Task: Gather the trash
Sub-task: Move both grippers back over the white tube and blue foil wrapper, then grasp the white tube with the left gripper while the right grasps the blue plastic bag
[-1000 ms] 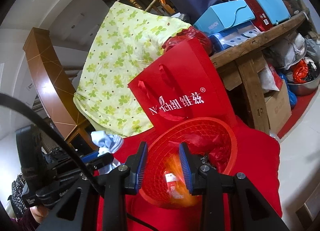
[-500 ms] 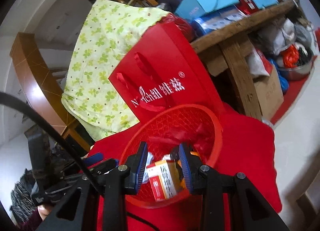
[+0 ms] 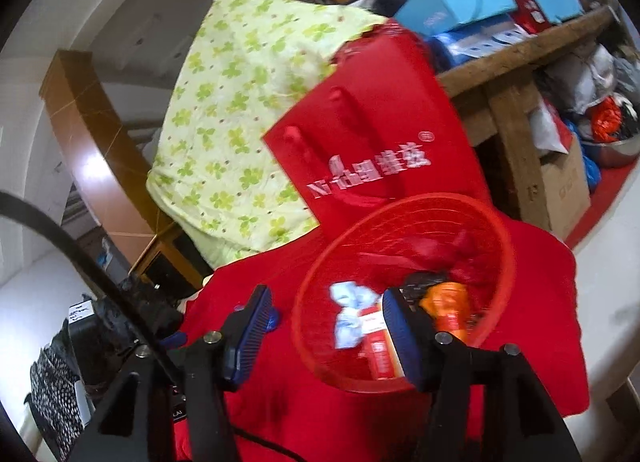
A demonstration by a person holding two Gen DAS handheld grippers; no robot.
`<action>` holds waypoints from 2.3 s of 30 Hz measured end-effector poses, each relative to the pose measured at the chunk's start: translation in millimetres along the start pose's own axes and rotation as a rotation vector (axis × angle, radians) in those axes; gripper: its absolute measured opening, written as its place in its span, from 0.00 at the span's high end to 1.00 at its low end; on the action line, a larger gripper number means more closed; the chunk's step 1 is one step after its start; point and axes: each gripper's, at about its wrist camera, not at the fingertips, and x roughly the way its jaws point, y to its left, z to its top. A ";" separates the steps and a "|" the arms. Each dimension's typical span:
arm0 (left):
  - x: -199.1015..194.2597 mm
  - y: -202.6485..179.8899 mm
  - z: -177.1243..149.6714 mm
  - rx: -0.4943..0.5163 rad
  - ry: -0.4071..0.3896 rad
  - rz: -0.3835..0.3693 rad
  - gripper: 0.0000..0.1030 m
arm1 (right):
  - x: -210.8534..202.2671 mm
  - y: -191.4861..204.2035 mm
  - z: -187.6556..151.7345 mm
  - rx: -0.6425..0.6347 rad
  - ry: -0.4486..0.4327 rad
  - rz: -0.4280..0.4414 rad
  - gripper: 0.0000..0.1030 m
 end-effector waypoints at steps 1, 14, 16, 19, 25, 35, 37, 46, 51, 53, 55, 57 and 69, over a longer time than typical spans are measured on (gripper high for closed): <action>-1.7 4.2 -2.7 -0.006 -0.001 0.008 0.26 | 2.9 7.9 -0.6 -0.013 0.005 0.008 0.40; -0.9 67.2 -35.1 -0.131 0.015 0.060 0.26 | 52.0 86.1 -20.0 -0.156 0.110 0.073 0.40; 2.1 74.7 -40.1 -0.148 0.021 0.060 0.26 | 62.2 95.5 -24.4 -0.173 0.130 0.081 0.40; 7.6 87.6 -50.9 -0.174 0.034 0.065 0.26 | 82.4 109.4 -32.7 -0.197 0.170 0.092 0.40; 28.5 123.5 -84.3 -0.247 0.102 0.091 0.26 | 135.0 128.2 -50.0 -0.220 0.268 0.114 0.40; 78.0 204.8 -125.2 -0.358 0.223 0.156 0.26 | 244.9 139.7 -71.8 -0.230 0.407 0.116 0.40; 88.3 217.2 -123.5 -0.372 0.221 0.148 0.26 | 271.7 140.2 -73.3 -0.227 0.423 0.109 0.40; 185.9 257.7 -99.8 -0.461 0.248 -0.055 0.26 | 391.7 141.4 -73.5 -0.247 0.465 0.096 0.40; 236.7 264.4 -94.0 -0.503 0.301 -0.140 0.26 | 446.6 135.8 -84.2 -0.264 0.522 0.097 0.35; 255.3 265.3 -98.1 -0.526 0.341 -0.154 0.26 | 458.7 133.7 -92.4 -0.272 0.558 0.105 0.35; 269.9 267.1 -107.3 -0.572 0.380 -0.175 0.26 | 466.0 130.8 -102.4 -0.278 0.577 0.124 0.35; 274.8 269.6 -113.9 -0.612 0.392 -0.177 0.30 | 463.4 127.9 -105.4 -0.269 0.553 0.141 0.39; 178.4 242.4 -101.8 -0.620 0.280 -0.113 0.52 | 346.3 138.8 -79.9 -0.269 0.435 0.186 0.48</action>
